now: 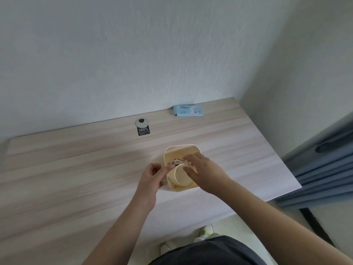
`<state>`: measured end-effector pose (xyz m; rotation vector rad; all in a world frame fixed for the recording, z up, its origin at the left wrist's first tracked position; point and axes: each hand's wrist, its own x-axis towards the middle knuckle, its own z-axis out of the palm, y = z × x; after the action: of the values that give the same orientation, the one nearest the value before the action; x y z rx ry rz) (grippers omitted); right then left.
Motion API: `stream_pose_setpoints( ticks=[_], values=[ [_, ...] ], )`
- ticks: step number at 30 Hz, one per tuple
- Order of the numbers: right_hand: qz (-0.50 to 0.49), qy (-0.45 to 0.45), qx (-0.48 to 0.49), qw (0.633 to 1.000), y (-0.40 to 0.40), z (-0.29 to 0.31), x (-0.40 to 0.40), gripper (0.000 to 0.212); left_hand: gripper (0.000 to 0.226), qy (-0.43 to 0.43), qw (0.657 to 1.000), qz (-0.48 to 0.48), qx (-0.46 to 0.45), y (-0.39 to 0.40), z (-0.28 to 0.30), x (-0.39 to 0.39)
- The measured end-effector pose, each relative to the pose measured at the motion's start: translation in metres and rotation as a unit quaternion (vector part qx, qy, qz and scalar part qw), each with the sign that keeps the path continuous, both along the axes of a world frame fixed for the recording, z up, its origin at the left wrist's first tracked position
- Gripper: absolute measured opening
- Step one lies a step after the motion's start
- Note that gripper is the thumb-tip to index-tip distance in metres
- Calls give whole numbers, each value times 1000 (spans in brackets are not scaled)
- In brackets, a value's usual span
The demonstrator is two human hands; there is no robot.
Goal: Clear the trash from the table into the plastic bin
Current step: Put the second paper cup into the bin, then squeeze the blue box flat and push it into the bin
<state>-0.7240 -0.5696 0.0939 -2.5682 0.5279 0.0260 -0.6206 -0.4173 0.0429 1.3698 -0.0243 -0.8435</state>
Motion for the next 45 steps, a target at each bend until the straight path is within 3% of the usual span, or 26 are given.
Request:
stream_pose_setpoints(
  ticks=[3, 9, 14, 20, 28, 34, 45],
  values=[
    [-40, -46, 0, 998, -27, 4, -15, 33, 53, 1, 1000, 0, 11, -16, -2, 4],
    [-95, -66, -26, 993, -92, -2, -25, 35, 26, -6, 1000, -2, 15, -47, -13, 16],
    [-90, -66, -16, 994, -144, -9, -12, 38, 44, -6, 1000, -4, 28, -83, -9, 20],
    [-85, -47, -11, 995, -213, -25, 21, 39, 50, 5, 999, 9, 42, -126, -11, 27],
    [-37, 2, -5, 999, -284, -53, 91, 43, 49, 14, 993, 92, 66, -150, -14, 43],
    [21, 39, -19, 999, -305, -77, 149, 48, 24, 18, 987, 147, 67, -170, -13, 62],
    [113, 93, -76, 986, -310, -138, 242, 63, 30, 22, 977, 208, 48, -198, -9, 72]
  ],
)
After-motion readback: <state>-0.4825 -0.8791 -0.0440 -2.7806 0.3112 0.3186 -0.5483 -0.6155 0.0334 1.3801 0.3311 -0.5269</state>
